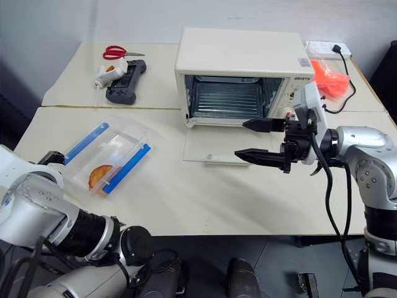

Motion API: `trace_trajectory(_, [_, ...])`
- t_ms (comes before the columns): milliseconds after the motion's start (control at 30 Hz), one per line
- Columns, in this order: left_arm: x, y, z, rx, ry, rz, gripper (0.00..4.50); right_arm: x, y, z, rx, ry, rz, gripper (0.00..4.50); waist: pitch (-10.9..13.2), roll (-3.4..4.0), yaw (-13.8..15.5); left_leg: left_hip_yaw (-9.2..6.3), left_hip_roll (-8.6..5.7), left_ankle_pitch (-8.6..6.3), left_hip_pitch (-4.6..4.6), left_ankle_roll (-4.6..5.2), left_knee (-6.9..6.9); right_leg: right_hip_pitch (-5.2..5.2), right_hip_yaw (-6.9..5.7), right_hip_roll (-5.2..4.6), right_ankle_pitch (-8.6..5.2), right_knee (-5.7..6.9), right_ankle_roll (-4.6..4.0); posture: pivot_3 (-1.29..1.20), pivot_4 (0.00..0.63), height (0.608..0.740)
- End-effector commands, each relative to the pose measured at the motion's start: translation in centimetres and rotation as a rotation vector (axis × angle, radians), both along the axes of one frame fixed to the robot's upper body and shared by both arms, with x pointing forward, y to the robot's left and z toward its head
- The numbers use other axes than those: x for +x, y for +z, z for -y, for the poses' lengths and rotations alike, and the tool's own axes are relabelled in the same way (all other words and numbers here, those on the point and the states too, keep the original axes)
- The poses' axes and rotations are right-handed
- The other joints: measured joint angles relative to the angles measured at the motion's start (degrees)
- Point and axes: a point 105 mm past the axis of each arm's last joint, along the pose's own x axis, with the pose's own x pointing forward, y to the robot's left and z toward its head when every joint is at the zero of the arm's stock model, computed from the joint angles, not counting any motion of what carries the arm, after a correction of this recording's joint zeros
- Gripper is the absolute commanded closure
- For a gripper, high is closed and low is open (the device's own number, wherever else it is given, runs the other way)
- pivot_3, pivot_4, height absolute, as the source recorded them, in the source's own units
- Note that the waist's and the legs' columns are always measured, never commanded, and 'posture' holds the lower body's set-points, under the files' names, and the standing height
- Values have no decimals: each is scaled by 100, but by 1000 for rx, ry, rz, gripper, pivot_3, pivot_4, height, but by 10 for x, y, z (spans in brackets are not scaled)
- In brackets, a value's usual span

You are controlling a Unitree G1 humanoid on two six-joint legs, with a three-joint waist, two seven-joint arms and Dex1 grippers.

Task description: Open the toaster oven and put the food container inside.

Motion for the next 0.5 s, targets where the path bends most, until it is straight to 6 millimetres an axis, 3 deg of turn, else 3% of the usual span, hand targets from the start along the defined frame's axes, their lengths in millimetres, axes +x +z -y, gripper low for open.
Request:
trace_trajectory(33, [12,-24,33,-105,-133,-39,9,-8,12,-1,30,10,57,0,0,0,-8,7,0,0,0,0,0,0,0,0,0,0,0,0,150,740])
trace_trajectory(100, [10,-31,32,-123,-135,-67,9,-8,12,-1,31,4,61,0,0,0,-19,23,1,0,0,0,0,0,-1,1,0,0,0,0,150,740])
trace_trajectory(500, [6,-41,32,-181,-171,-154,3649,-9,18,-3,44,1,75,0,0,0,-37,33,8,0,0,0,0,-2,-1,2,0,-1,0,0,150,740])
